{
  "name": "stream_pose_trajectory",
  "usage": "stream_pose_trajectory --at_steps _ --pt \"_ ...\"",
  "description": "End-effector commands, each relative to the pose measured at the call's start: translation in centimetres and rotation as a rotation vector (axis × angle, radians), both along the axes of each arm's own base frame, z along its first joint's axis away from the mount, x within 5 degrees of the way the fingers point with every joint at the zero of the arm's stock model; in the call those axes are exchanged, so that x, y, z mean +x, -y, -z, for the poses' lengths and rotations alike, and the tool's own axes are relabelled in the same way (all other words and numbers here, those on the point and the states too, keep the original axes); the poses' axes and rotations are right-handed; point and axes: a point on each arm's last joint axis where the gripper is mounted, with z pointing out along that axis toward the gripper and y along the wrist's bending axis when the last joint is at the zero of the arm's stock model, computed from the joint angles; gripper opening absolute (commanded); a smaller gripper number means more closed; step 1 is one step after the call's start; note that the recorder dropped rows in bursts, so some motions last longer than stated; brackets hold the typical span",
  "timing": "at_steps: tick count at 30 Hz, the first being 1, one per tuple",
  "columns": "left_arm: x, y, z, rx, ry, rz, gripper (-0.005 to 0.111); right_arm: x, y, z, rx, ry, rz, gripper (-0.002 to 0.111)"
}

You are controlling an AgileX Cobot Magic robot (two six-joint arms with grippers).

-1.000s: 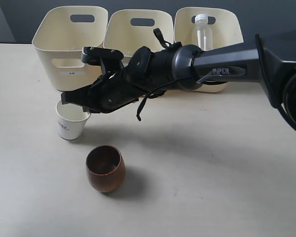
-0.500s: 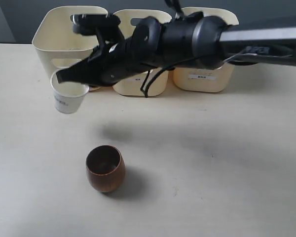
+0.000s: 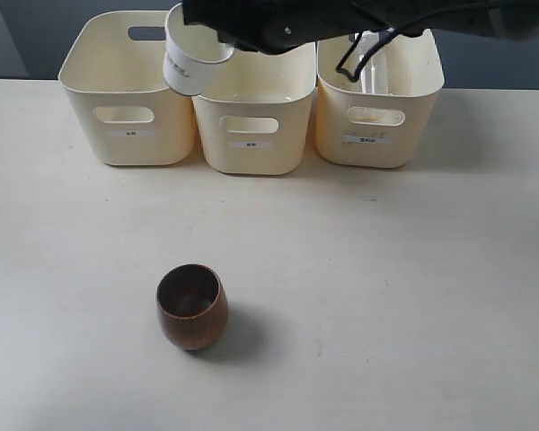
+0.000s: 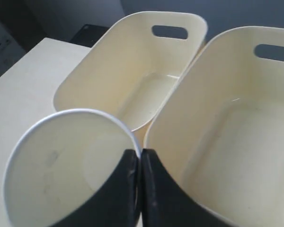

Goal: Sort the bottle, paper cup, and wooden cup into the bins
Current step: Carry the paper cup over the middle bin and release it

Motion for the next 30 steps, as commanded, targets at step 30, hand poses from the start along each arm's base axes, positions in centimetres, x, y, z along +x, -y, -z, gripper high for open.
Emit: stream_pose_trajectory --at_steps 30 --pt "0.0 0.0 0.0 0.004 0.008 0.003 0.0 5.2 3.2 4.8 -0.054 0.078 0.184 0.012"
